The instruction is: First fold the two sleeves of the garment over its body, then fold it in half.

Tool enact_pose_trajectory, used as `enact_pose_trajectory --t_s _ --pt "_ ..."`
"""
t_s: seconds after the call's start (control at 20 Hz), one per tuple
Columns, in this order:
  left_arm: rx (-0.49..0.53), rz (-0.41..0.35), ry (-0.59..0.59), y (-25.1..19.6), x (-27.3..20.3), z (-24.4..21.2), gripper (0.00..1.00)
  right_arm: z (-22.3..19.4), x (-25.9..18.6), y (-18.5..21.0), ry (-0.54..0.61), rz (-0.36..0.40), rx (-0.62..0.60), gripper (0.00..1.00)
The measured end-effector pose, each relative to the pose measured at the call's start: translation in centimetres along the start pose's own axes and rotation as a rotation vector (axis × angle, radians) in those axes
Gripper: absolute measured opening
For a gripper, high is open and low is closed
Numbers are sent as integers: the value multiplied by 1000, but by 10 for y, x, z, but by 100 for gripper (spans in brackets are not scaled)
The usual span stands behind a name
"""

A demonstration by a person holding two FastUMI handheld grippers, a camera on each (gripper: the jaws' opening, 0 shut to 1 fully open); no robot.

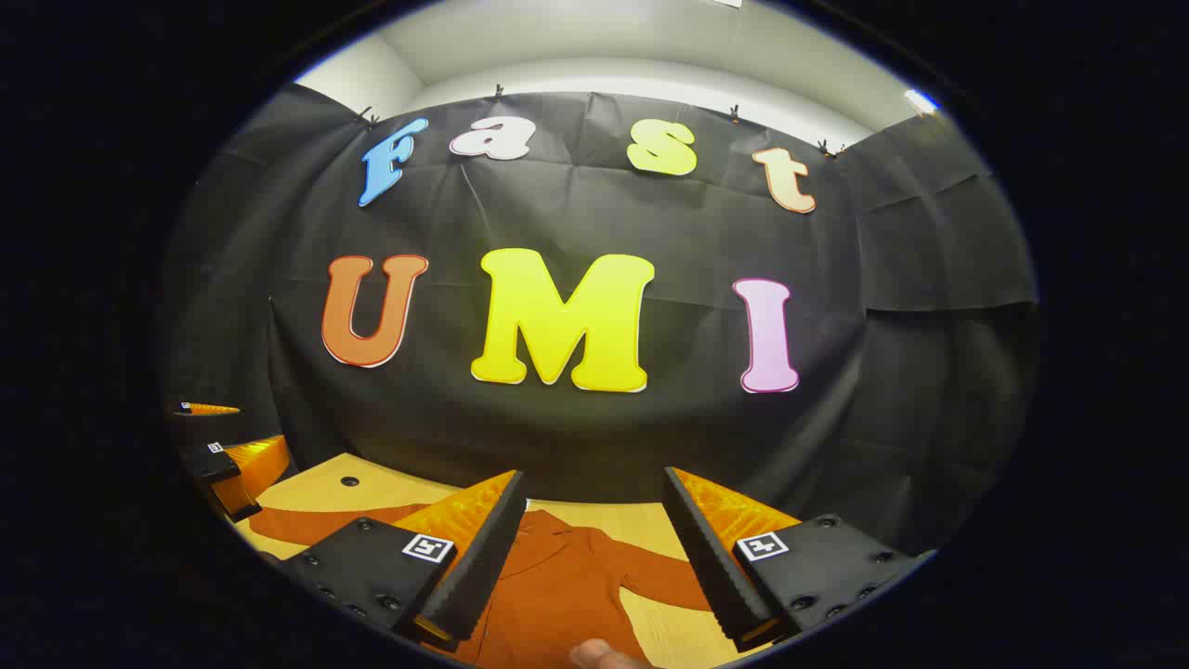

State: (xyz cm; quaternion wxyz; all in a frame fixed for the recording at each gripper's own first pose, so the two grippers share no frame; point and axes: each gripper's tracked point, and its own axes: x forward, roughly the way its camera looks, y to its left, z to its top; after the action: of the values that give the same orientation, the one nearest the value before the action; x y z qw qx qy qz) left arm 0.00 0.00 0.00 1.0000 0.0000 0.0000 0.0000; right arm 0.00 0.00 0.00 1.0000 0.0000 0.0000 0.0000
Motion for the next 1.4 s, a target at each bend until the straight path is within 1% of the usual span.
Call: enact_pose_trajectory --t_s 0.2,0.4,0.85,1.1,1.4 --pt "12 -10 2 -6 6 1 99 1 4 2 -1 10 13 94" --pt "-1 -15 11 -11 11 -1 99 -6 9 0 20 11 14 94" --pt "0 -12 24 -14 17 -5 99 -12 11 -9 25 4 25 94" --pt "-11 -4 61 -16 18 -18 99 -18 13 -14 38 -3 20 94" --pt "2 -7 64 -19 22 -20 99 -21 16 -12 39 11 -2 94"
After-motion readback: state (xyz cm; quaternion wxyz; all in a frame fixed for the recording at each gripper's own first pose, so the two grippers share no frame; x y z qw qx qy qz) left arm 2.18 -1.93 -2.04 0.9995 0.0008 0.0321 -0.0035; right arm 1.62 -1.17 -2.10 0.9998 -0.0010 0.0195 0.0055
